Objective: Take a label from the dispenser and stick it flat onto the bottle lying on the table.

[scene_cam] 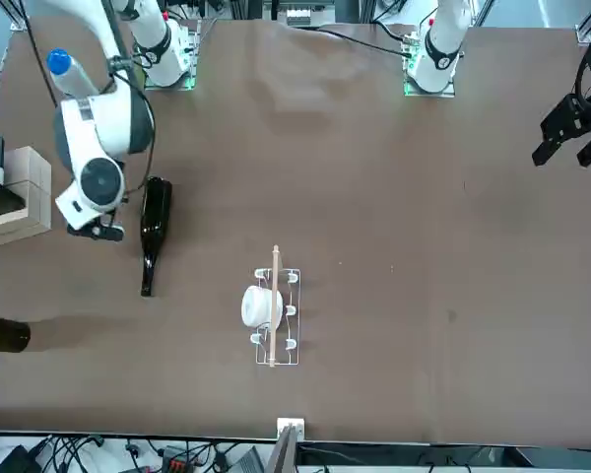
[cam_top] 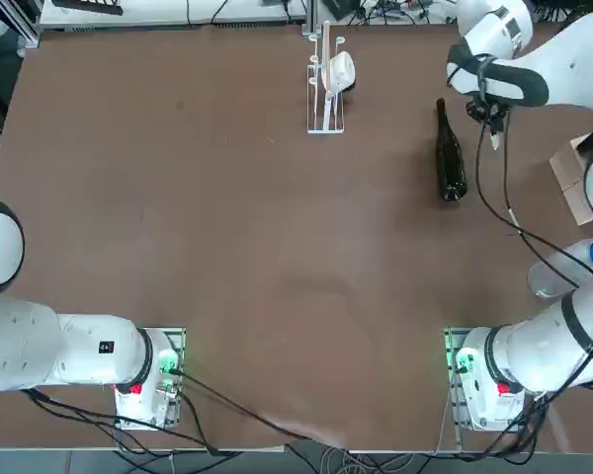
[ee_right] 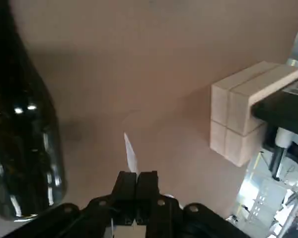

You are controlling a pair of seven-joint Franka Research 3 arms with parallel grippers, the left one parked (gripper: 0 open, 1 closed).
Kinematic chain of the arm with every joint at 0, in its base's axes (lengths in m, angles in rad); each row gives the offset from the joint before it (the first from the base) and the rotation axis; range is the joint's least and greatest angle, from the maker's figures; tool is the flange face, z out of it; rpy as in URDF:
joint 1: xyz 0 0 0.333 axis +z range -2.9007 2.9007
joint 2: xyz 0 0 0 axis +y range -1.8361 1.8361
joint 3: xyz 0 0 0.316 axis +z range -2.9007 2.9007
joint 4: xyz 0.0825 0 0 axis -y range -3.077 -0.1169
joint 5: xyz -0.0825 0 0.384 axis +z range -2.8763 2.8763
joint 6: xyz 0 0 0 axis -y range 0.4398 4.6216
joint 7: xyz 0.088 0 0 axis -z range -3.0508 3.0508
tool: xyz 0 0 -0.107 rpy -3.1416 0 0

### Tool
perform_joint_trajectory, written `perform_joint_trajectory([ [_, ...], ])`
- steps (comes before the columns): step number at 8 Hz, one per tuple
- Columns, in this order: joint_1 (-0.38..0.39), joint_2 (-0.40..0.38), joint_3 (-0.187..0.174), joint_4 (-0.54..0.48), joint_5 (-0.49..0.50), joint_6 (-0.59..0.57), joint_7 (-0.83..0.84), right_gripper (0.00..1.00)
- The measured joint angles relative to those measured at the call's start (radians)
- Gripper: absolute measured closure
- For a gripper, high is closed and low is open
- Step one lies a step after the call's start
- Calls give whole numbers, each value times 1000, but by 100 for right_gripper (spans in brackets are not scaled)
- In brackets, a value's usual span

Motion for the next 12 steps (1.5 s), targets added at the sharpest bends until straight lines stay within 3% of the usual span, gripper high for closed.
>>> perform_joint_trajectory([
  [2,24,19,0,13,90,16,0,99],
  [12,37,53,-7,33,178,17,9,99],
])
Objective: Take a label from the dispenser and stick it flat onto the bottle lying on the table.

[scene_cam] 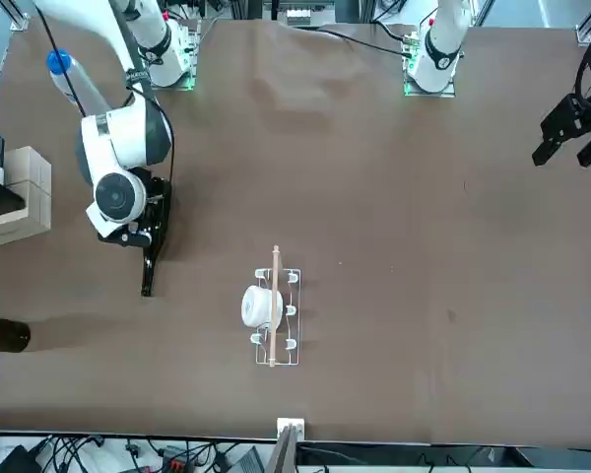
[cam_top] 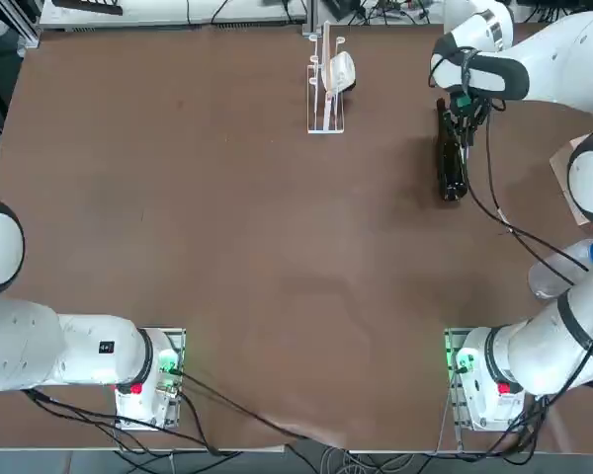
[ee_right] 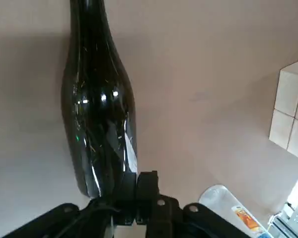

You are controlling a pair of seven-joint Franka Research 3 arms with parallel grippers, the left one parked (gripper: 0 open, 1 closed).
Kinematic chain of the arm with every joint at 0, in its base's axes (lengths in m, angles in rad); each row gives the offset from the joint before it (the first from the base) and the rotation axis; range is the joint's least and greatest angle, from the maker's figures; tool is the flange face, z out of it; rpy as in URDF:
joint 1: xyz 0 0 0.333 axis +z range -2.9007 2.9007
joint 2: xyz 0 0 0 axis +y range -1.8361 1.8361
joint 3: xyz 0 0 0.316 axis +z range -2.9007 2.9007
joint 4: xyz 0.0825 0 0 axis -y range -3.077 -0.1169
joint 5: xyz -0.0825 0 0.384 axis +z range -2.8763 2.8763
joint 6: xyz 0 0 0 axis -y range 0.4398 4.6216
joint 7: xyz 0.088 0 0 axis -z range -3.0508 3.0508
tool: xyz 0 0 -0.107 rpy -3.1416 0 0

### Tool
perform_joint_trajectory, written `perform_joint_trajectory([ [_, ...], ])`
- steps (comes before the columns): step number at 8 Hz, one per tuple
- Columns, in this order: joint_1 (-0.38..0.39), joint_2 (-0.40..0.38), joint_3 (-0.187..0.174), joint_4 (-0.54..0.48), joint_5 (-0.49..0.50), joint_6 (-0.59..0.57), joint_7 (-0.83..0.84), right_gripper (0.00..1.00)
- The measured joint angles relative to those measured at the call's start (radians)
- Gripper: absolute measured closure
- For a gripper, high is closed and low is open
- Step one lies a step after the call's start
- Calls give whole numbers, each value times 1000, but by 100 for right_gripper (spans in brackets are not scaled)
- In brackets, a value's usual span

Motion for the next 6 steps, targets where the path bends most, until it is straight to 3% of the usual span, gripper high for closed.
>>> perform_joint_trajectory([
  [6,0,32,0,44,27,-10,0,99],
])
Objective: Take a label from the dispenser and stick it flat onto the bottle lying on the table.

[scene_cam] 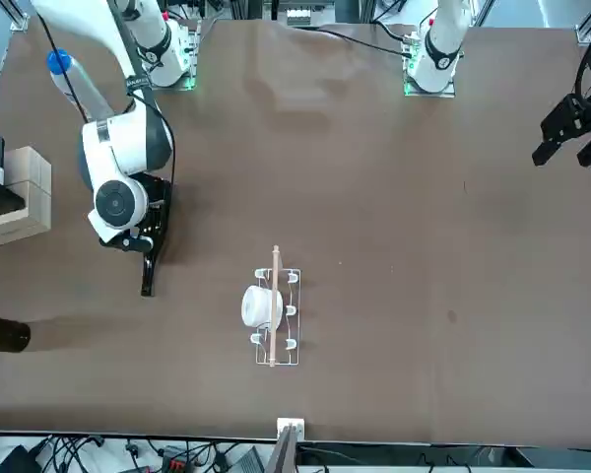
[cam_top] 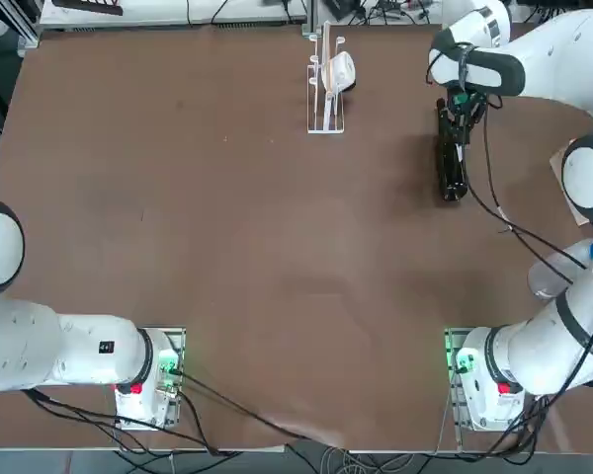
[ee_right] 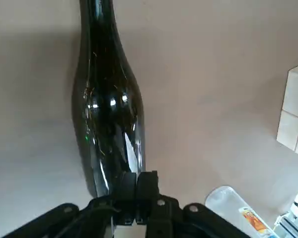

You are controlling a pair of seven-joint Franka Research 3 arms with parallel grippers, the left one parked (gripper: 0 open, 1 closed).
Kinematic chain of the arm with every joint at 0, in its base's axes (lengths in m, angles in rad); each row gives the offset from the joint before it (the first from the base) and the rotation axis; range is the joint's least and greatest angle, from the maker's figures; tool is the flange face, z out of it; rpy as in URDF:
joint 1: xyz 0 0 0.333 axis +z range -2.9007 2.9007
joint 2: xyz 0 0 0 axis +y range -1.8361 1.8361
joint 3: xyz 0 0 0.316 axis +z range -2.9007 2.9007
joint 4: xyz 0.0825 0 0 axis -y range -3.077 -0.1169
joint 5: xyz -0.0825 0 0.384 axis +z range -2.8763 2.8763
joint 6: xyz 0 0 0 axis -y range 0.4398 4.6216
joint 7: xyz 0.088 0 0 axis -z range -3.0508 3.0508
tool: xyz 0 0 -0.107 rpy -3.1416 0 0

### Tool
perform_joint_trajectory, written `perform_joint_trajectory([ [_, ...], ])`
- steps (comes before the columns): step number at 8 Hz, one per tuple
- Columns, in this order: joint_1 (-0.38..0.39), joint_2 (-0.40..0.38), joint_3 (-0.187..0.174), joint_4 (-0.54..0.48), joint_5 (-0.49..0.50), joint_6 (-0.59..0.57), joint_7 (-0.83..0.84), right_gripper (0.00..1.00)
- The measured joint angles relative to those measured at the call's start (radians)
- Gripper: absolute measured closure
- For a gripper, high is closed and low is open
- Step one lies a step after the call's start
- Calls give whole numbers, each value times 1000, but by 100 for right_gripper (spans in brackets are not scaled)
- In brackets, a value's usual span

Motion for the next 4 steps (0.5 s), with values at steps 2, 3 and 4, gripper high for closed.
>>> perform_joint_trajectory([
  [2,0,11,0,10,1,-3,0,99],
  [3,0,13,0,11,1,-4,0,99],
  [4,0,13,0,11,1,-5,0,99],
])
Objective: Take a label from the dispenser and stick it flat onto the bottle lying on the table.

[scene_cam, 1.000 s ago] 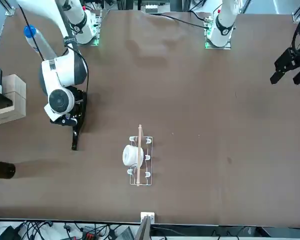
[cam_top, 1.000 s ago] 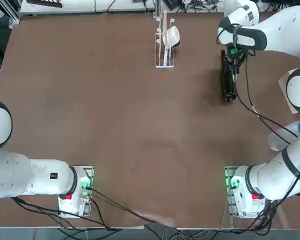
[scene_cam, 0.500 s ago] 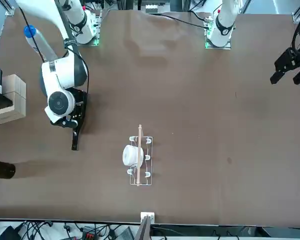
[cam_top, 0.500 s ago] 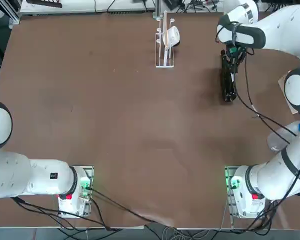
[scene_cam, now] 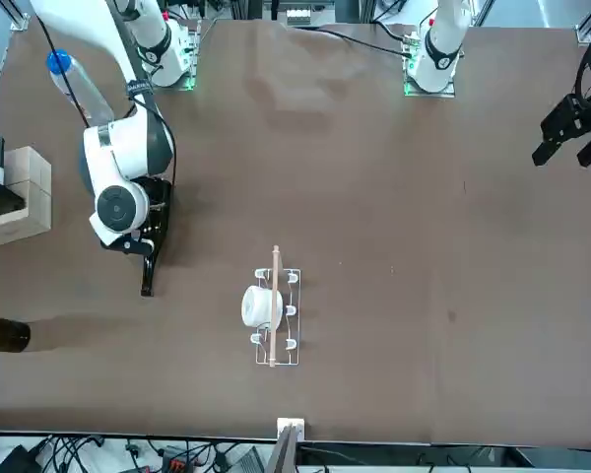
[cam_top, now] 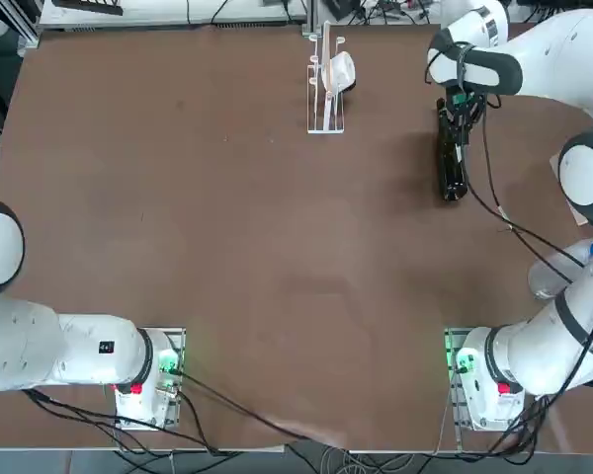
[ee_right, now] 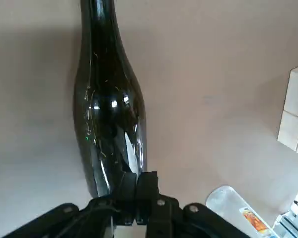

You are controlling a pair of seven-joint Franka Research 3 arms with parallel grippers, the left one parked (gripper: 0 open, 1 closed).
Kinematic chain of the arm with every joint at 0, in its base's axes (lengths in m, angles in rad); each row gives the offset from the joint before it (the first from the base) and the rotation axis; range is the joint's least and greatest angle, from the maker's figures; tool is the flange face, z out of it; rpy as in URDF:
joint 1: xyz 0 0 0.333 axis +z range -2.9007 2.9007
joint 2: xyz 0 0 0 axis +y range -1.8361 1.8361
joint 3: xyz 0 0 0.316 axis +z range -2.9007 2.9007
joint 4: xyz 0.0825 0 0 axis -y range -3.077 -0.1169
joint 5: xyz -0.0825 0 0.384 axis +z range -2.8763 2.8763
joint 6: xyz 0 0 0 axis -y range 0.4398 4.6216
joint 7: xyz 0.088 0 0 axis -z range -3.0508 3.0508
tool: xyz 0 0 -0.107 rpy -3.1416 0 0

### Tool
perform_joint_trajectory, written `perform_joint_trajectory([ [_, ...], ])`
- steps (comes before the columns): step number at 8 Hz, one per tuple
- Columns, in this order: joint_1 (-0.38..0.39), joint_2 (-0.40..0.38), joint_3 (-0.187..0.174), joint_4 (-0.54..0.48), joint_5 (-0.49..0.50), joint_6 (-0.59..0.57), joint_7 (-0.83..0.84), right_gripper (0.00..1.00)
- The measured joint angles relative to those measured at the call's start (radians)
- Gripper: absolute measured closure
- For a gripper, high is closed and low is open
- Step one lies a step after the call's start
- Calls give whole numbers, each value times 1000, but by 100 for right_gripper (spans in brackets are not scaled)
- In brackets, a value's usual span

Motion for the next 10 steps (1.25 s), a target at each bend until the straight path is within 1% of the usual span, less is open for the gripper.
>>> perform_joint_trajectory([
  [8,1,6,0,0,22,-3,0,99],
  [10,1,15,0,2,59,-2,1,99],
])
